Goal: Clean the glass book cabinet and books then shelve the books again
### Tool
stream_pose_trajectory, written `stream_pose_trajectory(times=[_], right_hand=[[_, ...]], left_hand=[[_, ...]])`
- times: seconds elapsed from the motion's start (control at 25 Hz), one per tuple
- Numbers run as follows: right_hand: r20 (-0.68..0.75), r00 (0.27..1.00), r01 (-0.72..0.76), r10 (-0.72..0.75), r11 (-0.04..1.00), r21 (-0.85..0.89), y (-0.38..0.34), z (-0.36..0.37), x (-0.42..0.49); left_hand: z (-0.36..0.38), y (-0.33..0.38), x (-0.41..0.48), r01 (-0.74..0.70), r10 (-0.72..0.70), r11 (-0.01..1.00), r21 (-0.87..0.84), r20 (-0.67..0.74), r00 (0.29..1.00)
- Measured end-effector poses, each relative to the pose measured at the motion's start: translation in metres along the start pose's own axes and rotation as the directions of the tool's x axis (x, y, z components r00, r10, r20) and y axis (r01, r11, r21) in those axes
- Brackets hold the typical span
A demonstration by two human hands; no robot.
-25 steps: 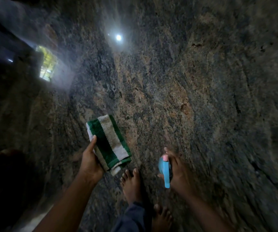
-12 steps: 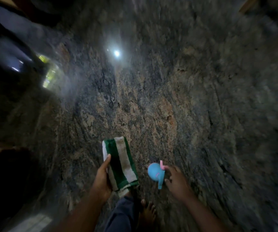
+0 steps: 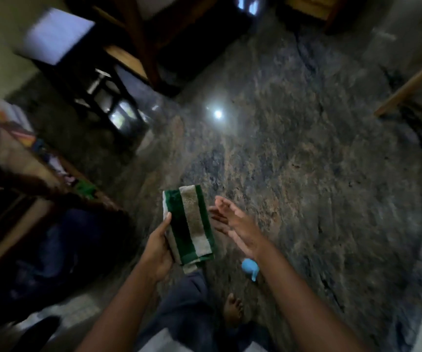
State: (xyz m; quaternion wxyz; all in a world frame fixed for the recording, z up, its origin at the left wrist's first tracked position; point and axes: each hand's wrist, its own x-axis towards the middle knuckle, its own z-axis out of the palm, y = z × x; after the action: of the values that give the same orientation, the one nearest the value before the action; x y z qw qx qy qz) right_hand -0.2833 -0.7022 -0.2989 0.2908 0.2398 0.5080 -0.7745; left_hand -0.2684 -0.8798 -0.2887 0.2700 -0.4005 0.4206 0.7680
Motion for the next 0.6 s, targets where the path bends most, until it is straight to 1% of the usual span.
stream_pose_trajectory(times=[0.08,0.12,0.2,0.24,0.32,0.4,0.48,0.56,0.6], right_hand=[[0.132,0.991,0.0,0.013,0.995,-0.103,-0.028,0.047,0.02],[0.173,0.984,-0.001,0.029,0.987,-0.16,-0.041,0.071,0.035],[0.197,0.98,0.014,0.036,0.968,-0.249,-0.067,0.115,0.072],[0.181,0.983,0.04,0.014,0.956,-0.292,-0.081,0.137,0.095],[0.096,0.994,0.08,-0.05,0.938,-0.337,-0.108,0.169,0.138],[-0.023,0.998,0.054,-0.066,0.94,-0.336,-0.143,0.198,0.187],[-0.119,0.99,0.036,-0.077,0.948,-0.316,-0.181,0.22,0.231],[-0.143,0.986,0.049,-0.091,0.961,-0.27,-0.219,0.238,0.274],[-0.14,0.985,0.056,-0.098,0.959,-0.28,-0.237,0.244,0.294]], left_hand=[[-0.009,0.047,-0.013,-0.075,0.076,0.995,-0.061,0.025,0.997],[-0.011,0.072,-0.013,-0.106,0.11,0.99,-0.089,0.048,0.993],[-0.017,0.123,0.0,-0.154,0.162,0.983,-0.098,0.083,0.983],[-0.018,0.152,0.011,-0.171,0.179,0.981,-0.094,0.087,0.98],[-0.018,0.209,0.038,-0.203,0.206,0.977,-0.062,0.037,0.978],[-0.031,0.278,0.074,-0.222,0.221,0.975,-0.003,-0.071,0.973],[-0.047,0.343,0.111,-0.255,0.263,0.964,0.073,-0.131,0.956],[-0.061,0.401,0.143,-0.284,0.295,0.955,0.089,-0.157,0.943],[-0.065,0.426,0.157,-0.29,0.298,0.955,0.071,-0.18,0.938]])
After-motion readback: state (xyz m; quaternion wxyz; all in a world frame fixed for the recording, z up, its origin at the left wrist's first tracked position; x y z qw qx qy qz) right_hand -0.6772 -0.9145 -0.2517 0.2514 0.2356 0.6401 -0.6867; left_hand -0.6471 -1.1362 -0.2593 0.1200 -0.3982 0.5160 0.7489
